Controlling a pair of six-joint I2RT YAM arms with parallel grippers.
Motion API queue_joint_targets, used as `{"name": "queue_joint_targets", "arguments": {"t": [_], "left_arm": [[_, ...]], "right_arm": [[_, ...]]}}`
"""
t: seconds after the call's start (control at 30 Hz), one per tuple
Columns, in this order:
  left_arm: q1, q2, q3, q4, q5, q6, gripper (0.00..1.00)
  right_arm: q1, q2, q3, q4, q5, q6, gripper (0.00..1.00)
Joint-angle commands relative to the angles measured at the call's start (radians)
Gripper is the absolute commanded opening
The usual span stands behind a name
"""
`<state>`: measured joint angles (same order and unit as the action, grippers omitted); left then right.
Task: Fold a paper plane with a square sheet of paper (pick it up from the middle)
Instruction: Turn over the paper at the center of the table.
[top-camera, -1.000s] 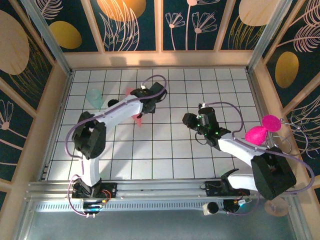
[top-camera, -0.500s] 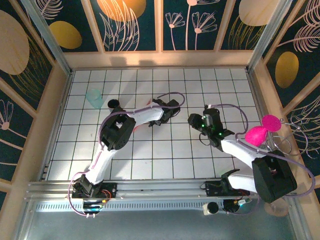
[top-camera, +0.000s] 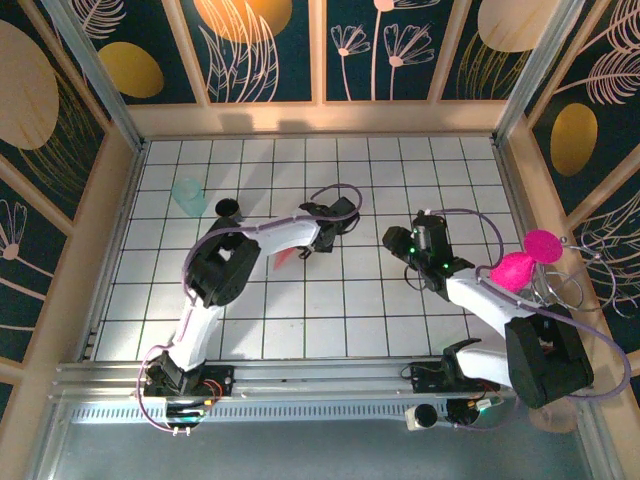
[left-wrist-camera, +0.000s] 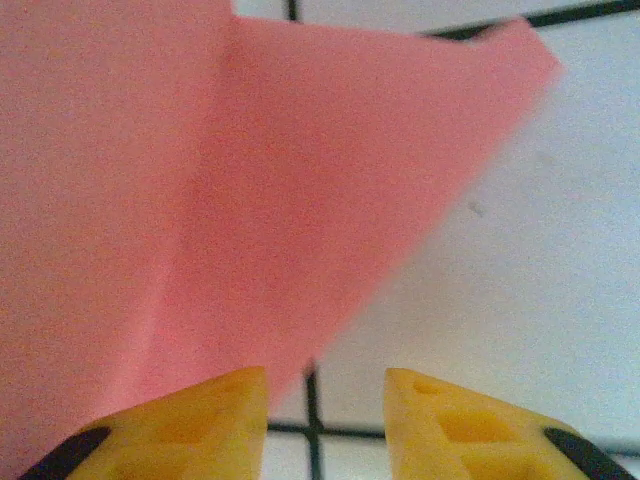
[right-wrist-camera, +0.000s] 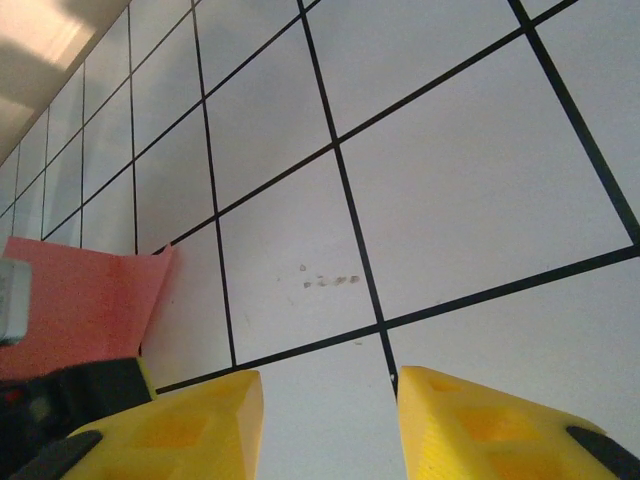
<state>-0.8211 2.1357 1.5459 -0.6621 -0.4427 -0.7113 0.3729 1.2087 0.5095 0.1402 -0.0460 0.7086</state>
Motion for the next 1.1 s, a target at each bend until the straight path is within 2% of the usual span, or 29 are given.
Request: {"name": "queue_joint_targets", "arguments": {"t": [0.0,0.17,0.27,0.33,0.43,0.57,0.7,0.77,1.07], "left_arm": [[-0.012,-0.158,-0.140,0.219,0.204,-0.098,0.41],[-0.016,-0.407,-0.508,0.634,0.422,-0.260,0.48],[-0.016,-0.542,-0.742,0.895,0.474,-0.360,0.50],[-0.015,-0.601,-0.849,0.977,0.469,-0.394,0.51],[-0.015,-0.674,-0.921,0.979,0.437,-0.400,0.54],[-0.004,-0.743,-0.933,0.868,0.367,-0.344,0.61],[0.060,-0.756,-0.929,0.837,0.394,-0.285,0.64],[0.100,-0.744,-0.920,0.856,0.439,-0.252,0.64],[0.194,-0.568,-0.756,0.857,0.497,-0.156,0.64]], "right_arm": [[-0.008,-0.001,0.051,-0.030,-0.003,-0.023,0.44],[-0.008,0.000,0.079,-0.058,-0.030,-0.051,0.54],[-0.006,-0.007,0.079,-0.038,-0.093,-0.080,0.59],[-0.007,-0.018,0.061,-0.001,-0.131,-0.079,0.61],[-0.005,-0.027,0.054,0.013,-0.161,-0.071,0.63],[-0.005,-0.008,0.041,0.064,-0.223,-0.040,0.63],[0.012,0.030,0.014,0.191,-0.337,0.016,0.63],[0.030,0.060,0.020,0.222,-0.334,0.039,0.63],[0.108,0.164,0.062,0.291,-0.245,0.130,0.64]]}}
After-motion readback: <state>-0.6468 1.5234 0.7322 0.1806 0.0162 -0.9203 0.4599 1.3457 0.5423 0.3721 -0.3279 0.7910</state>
